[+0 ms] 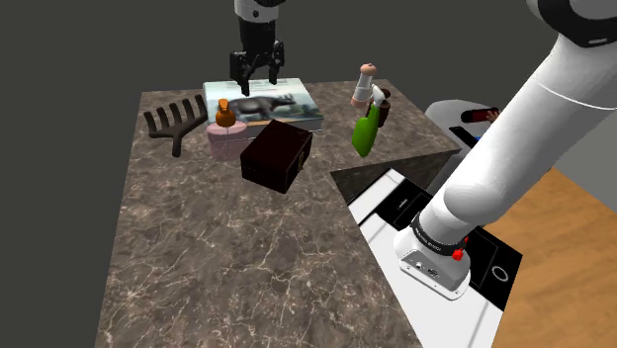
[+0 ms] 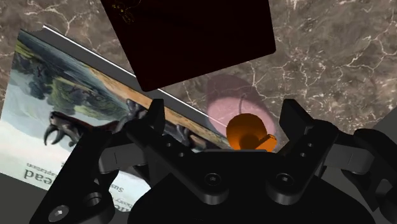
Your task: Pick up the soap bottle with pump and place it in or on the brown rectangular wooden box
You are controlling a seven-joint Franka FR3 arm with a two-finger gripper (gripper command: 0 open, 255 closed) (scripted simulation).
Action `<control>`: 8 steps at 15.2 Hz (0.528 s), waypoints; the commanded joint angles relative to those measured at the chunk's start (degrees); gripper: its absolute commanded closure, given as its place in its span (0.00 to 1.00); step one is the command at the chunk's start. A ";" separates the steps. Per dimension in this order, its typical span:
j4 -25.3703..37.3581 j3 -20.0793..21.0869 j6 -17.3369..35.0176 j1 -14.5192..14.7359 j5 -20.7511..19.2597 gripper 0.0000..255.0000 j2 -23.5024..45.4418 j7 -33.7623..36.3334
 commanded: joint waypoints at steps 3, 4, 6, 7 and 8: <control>9.09 1.05 -0.49 1.56 -3.56 0.00 9.62 3.73; 11.66 1.15 -0.83 2.12 -4.48 0.00 12.13 4.57; 17.19 1.19 -1.79 3.42 -6.29 0.00 17.26 6.09; 20.18 1.13 -2.42 4.16 -7.16 0.00 19.88 6.76; 23.35 1.04 -3.17 4.94 -8.00 0.00 22.56 7.36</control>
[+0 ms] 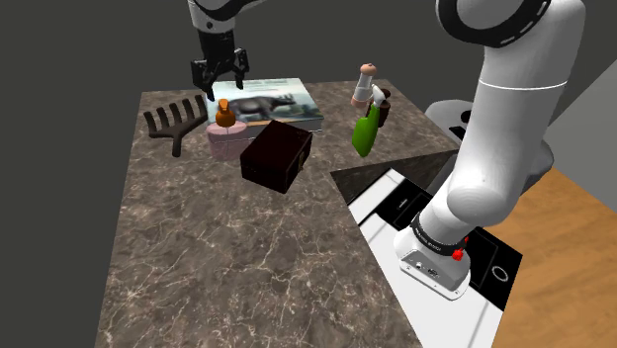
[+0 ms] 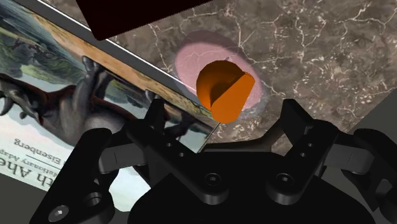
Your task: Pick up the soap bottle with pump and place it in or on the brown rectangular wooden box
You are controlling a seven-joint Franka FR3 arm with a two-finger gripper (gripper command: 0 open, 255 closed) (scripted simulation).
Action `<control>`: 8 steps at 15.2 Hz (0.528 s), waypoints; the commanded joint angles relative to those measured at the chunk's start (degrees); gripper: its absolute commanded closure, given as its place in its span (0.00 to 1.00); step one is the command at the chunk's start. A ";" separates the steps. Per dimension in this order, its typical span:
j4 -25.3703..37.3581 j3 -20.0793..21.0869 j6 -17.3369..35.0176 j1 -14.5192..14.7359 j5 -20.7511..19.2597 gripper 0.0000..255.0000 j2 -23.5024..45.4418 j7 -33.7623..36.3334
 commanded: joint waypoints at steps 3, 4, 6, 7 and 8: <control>2.93 -0.25 0.52 1.01 -1.25 0.00 3.79 0.95; 2.33 -0.28 1.23 0.98 -1.31 0.00 3.91 1.00; 1.18 -0.36 2.64 0.93 -1.44 0.00 4.19 1.10; 0.63 -0.40 3.33 0.91 -1.52 0.00 4.34 1.16; -0.20 -0.46 4.42 0.89 -1.64 0.00 4.61 1.25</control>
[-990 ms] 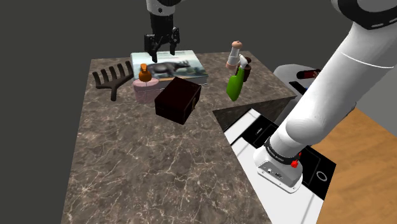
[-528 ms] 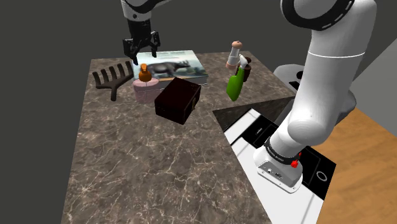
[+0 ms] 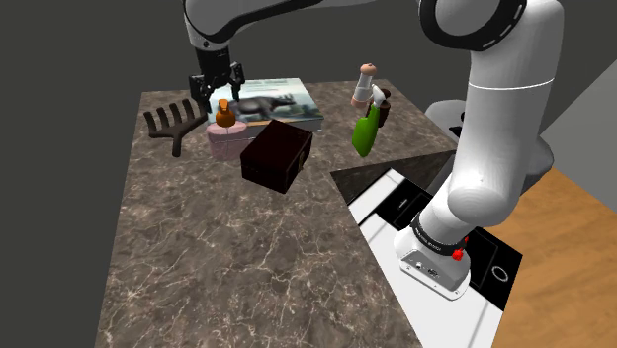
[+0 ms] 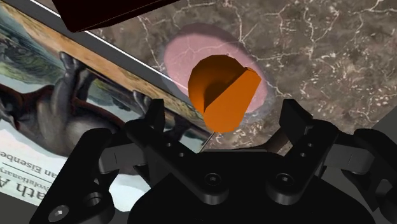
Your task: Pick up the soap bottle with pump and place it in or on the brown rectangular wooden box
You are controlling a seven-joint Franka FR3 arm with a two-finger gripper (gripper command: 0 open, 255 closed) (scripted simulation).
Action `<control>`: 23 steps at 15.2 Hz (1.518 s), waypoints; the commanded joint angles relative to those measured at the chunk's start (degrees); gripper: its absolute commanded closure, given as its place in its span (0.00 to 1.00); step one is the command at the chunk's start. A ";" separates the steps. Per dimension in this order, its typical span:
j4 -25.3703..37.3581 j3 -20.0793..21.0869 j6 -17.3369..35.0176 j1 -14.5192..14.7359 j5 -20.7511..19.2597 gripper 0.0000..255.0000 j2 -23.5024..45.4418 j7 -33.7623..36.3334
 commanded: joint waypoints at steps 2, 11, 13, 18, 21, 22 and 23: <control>-0.72 -0.06 1.01 0.00 -0.13 0.00 0.27 0.11; -0.72 -0.06 1.00 0.00 -0.13 1.00 0.27 0.11; -0.71 -0.06 1.00 -0.01 -0.13 1.00 0.27 0.10; -0.72 -0.06 1.01 0.00 -0.13 1.00 0.28 0.11; 0.78 0.06 -1.02 0.01 0.13 1.00 -0.29 -0.10; 1.35 0.09 -1.72 0.02 0.19 1.00 -0.44 -0.16; 1.91 0.13 -2.42 0.04 0.26 1.00 -0.59 -0.22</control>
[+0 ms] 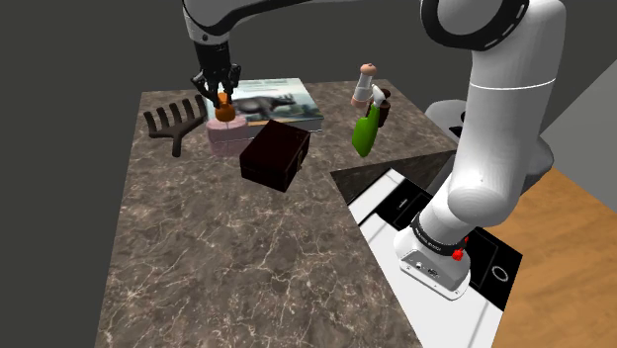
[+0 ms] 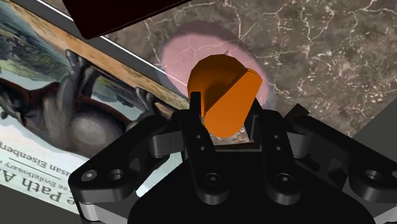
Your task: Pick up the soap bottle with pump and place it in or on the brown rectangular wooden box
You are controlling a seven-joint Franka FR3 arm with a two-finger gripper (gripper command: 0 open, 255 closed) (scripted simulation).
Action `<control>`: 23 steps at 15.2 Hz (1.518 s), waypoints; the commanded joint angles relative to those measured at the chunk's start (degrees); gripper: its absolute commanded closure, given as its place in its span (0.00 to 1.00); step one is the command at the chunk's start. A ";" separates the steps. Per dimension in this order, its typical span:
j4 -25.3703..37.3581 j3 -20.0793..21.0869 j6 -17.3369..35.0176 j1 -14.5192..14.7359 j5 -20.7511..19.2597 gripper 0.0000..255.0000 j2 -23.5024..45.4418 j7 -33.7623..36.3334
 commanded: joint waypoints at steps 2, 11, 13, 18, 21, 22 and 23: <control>1.83 0.11 -2.19 0.09 0.19 1.00 -0.40 -0.15; 8.07 0.32 -8.87 0.45 0.51 1.00 -0.89 -0.59; 9.70 0.35 -10.43 0.58 0.52 1.00 -0.83 -0.66; 14.26 0.42 -14.52 1.01 0.44 1.00 -0.37 -0.82; 17.38 0.44 -17.13 1.35 0.30 1.00 0.15 -0.90; 18.50 0.44 -18.02 1.49 0.24 1.00 0.37 -0.93; 19.66 0.44 -18.94 1.63 0.17 1.00 0.62 -0.95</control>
